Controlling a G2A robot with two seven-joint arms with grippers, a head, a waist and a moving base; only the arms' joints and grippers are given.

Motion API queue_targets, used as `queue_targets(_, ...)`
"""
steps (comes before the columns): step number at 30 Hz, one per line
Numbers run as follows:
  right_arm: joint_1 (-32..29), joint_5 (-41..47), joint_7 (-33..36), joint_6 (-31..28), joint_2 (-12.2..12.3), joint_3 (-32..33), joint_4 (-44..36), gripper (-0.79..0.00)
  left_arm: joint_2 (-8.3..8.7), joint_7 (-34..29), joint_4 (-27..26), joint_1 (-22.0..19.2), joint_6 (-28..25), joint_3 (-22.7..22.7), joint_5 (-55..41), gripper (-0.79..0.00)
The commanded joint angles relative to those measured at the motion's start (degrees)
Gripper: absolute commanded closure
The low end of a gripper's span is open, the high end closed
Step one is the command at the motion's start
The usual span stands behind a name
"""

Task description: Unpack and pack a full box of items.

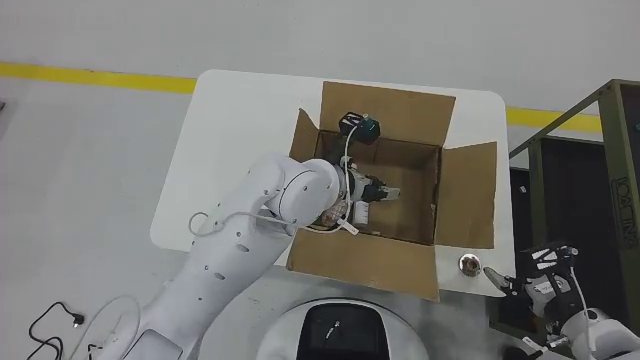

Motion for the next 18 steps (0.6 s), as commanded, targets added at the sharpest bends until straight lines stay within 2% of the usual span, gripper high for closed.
queue_targets(1, 0.7, -0.4, -0.7, 1.3, 0.0, -0.1, 1.2, -0.785, 0.0, 0.0, 0.0, 0.0, 0.0, 0.0, 0.0, -0.785)
queue_targets(8, 3.2, 1.7, 1.1, 4.0, 0.0, 0.7, 5.3, -0.785, 0.0, 0.0, 0.0, 0.0, 0.0, 0.0, 0.0, -0.785)
queue_targets(9, 3.9, 0.4, 1.8, 3.8, 0.1, 0.2, 5.9, -0.751, 0.0, 0.0, 0.0, 0.0, 0.0, 0.0, 0.0, -0.785)
queue_targets(11, 5.6, -3.4, 2.8, 3.4, 0.3, -2.0, 6.8, -0.459, 0.0, 0.0, 0.0, 0.0, 0.0, 0.0, 0.0, -0.785)
queue_targets(12, 6.5, -5.1, 3.2, 2.9, 0.4, -3.4, 7.3, -0.351, 0.0, 0.0, 0.0, 0.0, 0.0, 0.0, 0.0, -0.785)
queue_targets(14, 8.2, -9.0, 4.4, 2.5, 0.6, -6.5, 8.5, -0.191, 0.0, 0.0, 0.0, 0.0, 0.0, 0.0, 0.0, -0.785)
queue_targets(17, 10.4, -12.5, 5.9, 2.8, 0.6, -10.8, 10.8, -0.188, 0.0, 0.0, 0.0, 0.0, 0.0, 0.0, 0.0, -0.785)
queue_targets(18, 11.2, -12.8, 6.5, 2.5, 0.6, -11.9, 11.6, -0.16, 0.0, 0.0, 0.0, 0.0, 0.0, 0.0, 0.0, -0.785)
